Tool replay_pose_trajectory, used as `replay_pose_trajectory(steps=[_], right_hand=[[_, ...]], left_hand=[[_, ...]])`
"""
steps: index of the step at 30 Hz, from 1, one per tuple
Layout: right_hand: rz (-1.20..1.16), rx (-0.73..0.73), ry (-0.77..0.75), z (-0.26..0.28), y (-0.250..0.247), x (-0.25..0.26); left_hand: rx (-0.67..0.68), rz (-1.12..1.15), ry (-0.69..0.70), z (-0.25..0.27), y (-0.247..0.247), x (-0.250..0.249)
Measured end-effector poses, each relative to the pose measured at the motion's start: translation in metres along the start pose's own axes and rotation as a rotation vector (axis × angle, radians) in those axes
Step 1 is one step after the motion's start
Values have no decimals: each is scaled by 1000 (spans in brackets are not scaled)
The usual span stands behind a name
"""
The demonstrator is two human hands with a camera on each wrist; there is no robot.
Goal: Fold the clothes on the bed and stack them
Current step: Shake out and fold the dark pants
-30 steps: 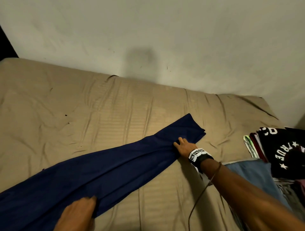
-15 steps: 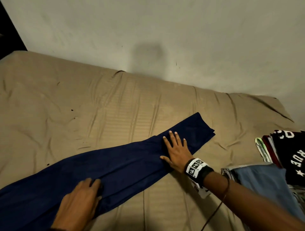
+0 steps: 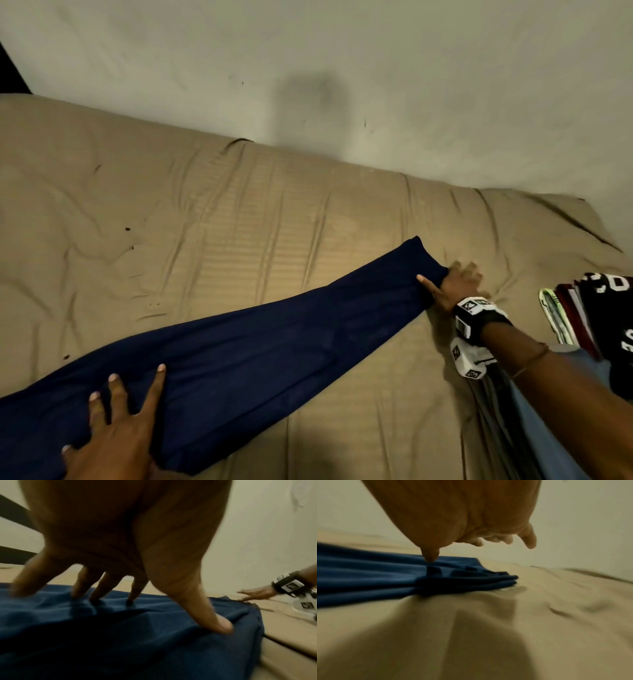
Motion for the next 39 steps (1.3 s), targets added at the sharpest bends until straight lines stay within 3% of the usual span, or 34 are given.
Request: replay_pose_trajectory(steps=[2, 4, 6, 10, 13, 18, 22, 27, 31, 33, 36, 39], right_hand=[[181, -71, -256, 7, -4, 49], [285, -38, -510, 25, 14, 101], [299, 69, -604, 31, 41, 126], [119, 219, -327, -13, 45, 95], [24, 146, -214, -53, 16, 56], [-94, -109, -125, -79, -25, 22], [-518, -37, 49, -84, -7, -8], [-610, 18, -4, -77, -7, 6], [-588, 20, -69, -45, -41, 27], [-688, -39, -132, -19, -62, 50], [-857, -132, -329, 47, -101, 116], [-979, -100, -635, 146, -110, 208]], left_hand=[[-95, -19, 76, 5, -14, -10], [-174, -36, 147, 8, -22, -25], [-169, -105, 213, 17, -12, -44], [-95, -124, 115, 11, 14, -43], [-46, -94, 60, 12, 15, -42], [-23, -52, 46, 5, 17, -41], [-32, -15, 45, -1, 19, -43], [-51, -35, 50, 1, 19, -42], [-61, -36, 126, 13, 11, -40], [-63, -4, 166, 21, 5, -34], [-98, 289, 278, 35, -16, -20], [-53, 954, 369, 38, -37, 4]])
Point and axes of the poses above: each hand's wrist, its own z-axis away from the middle knuckle, its own y-axis out of the palm, x = y × z, the point moved 10 cm from there along -z, towards the middle knuckle, and after that the axes turned 13 degrees about -y, right-handed, at the moved point
